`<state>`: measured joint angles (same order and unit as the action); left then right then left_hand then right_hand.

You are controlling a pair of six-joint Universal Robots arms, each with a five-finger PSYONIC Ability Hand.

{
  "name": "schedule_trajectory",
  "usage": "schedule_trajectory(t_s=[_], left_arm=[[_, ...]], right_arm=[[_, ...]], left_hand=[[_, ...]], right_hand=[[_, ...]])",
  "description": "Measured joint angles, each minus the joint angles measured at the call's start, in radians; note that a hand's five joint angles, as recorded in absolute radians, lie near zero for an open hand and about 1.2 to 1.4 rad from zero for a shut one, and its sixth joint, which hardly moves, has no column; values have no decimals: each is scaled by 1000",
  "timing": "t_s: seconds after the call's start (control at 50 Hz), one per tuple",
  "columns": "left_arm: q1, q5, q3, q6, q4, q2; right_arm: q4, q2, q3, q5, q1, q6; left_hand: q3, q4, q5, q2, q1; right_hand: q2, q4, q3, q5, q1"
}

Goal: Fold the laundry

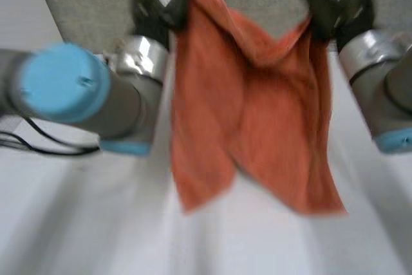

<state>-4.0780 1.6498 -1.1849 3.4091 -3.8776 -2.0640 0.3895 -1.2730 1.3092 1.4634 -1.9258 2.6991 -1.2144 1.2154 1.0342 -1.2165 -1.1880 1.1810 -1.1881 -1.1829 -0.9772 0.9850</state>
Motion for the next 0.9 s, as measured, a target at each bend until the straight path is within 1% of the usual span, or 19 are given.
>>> schedule_trajectory(t_s=[0.06,0.14,0.2,0.24,0.26,0.28,0.32,0.34,0.4,0.48,0.56,0.62,0.66,0.72,0.76,0.78,0.8,0.82,0.9], left_arm=[[-22,40,-17,0,-61,68],[-40,76,-99,1,-87,157],[-42,87,-173,2,-76,205],[-37,92,-272,3,-44,250],[-37,92,-272,3,-44,250],[-26,94,-352,4,-8,273],[-6,95,-438,5,36,291],[-6,95,-438,5,36,291],[35,104,-558,4,112,294],[64,141,-635,0,190,260],[81,203,-670,-4,299,188],[87,224,-670,-8,366,155],[92,232,-666,-12,409,141],[104,235,-653,-22,471,134],[109,234,-647,-25,488,135],[121,231,-624,-33,536,144],[121,231,-624,-33,536,144],[126,227,-603,-37,565,158],[116,213,-553,-38,601,194]], right_arm=[[77,-58,5,28,2,61],[118,-127,51,34,3,120],[111,-155,92,19,2,137],[74,-171,141,-25,2,142],[74,-171,141,-25,2,142],[21,-175,186,-79,2,140],[-40,-172,230,-136,2,137],[-40,-172,230,-136,2,137],[-121,-151,298,-194,7,128],[-156,-115,360,-196,31,104],[-162,-82,413,-165,67,53],[-158,-72,435,-149,83,25],[-155,-68,444,-143,90,13],[-151,-64,453,-138,100,3],[-150,-63,454,-138,102,2],[-147,-59,459,-138,108,0],[-147,-59,459,-138,108,0],[-142,-52,467,-142,113,0],[-135,-46,480,-148,115,-1]], left_hand=[[0,0,4,0,1],[-1,1,4,-1,1],[-1,1,4,-1,1],[-2,1,4,-1,1],[-2,1,4,-1,1],[-2,1,5,-1,1],[-2,1,5,-1,1],[-2,1,5,-1,1],[-2,1,5,-1,1],[-2,1,5,-1,1],[-2,1,5,-1,1],[1,-2,3,5,1],[57,-58,-50,63,24],[398,-404,-395,431,423],[398,-404,-395,431,423],[578,-587,-585,612,617],[578,-587,-585,612,617],[819,-824,-816,823,796],[958,-960,-954,960,923]], right_hand=[[0,0,-1,-8,0],[0,0,-2,-10,0],[0,0,-2,-10,0],[0,-3,-2,-11,0],[0,-3,-2,-11,0],[0,-5,-2,-11,0],[0,-5,-2,-11,0],[0,-5,-2,-11,0],[0,-5,-2,-11,0],[0,-5,-2,-11,0],[0,-5,-2,-11,0],[0,-5,-2,-11,0],[0,-5,-2,-11,0],[0,-5,-2,-11,0],[0,-5,-2,-11,0],[0,-5,-2,-11,0],[0,-5,-2,-11,0],[0,-5,-2,-11,0],[0,-5,-2,-11,0]])
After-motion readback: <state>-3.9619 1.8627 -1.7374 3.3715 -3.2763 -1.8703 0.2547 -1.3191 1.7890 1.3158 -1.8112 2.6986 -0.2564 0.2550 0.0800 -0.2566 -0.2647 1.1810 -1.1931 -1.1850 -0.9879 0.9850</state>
